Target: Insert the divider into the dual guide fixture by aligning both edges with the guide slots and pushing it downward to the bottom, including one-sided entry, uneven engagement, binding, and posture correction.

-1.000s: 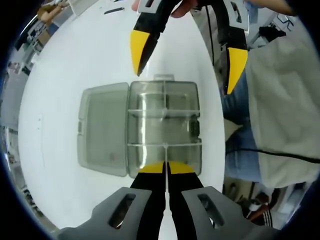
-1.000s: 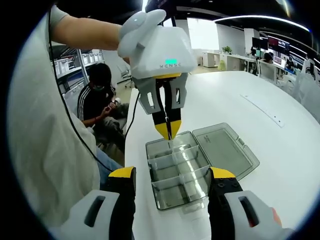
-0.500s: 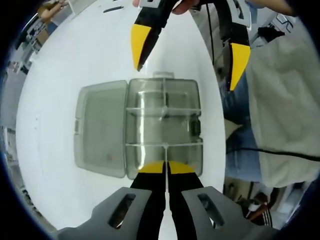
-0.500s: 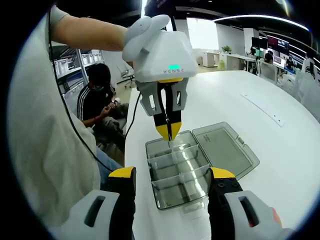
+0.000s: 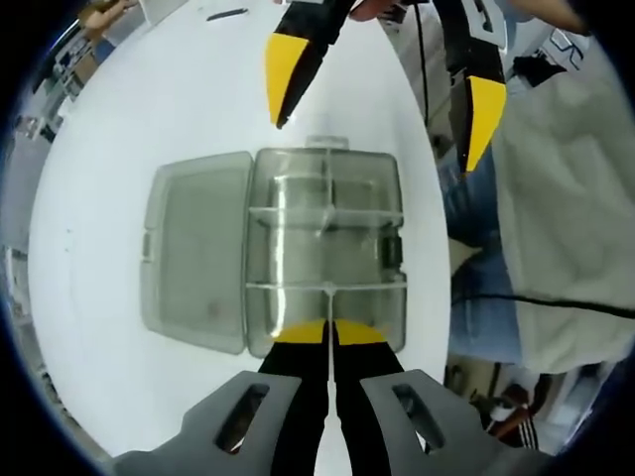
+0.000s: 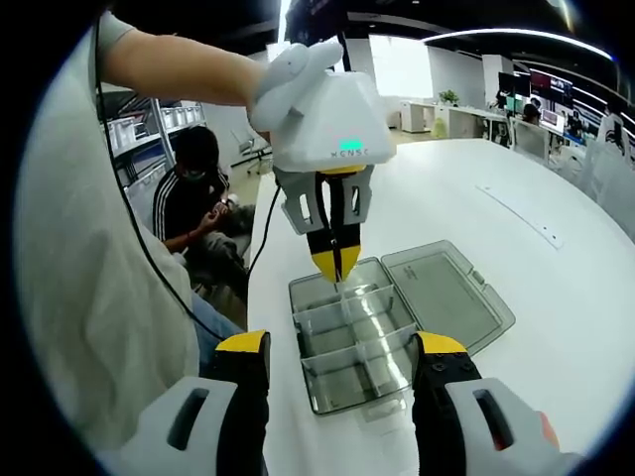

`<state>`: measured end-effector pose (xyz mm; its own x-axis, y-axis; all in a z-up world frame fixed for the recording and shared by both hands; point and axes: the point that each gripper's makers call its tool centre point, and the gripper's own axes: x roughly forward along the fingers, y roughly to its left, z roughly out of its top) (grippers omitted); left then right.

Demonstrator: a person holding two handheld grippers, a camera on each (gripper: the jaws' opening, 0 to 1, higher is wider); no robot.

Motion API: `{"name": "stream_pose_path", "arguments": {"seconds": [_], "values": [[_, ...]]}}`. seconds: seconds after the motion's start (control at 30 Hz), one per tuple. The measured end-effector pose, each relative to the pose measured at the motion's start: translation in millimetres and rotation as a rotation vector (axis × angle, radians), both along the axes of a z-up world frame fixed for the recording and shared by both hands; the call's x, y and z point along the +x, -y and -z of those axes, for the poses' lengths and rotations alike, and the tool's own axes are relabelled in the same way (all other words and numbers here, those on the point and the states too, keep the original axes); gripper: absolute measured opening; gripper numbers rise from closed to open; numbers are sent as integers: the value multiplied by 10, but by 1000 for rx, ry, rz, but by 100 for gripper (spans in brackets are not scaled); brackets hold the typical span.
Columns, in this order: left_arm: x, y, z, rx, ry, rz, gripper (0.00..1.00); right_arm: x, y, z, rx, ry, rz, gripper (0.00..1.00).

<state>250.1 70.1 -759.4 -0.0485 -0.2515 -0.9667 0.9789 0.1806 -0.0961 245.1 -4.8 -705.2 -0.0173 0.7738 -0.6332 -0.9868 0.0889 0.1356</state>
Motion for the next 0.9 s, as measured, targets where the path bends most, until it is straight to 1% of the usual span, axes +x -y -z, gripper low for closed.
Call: {"name": "stream_pose_path", "arguments": {"seconds": [0.53, 0.9], "values": [[-5, -10, 113, -10, -29, -16, 0, 2, 7, 1, 0, -3, 2, 55], [-9, -18, 148, -11, -42, -35, 0, -7, 2, -10, -3, 1, -2, 55]]}}
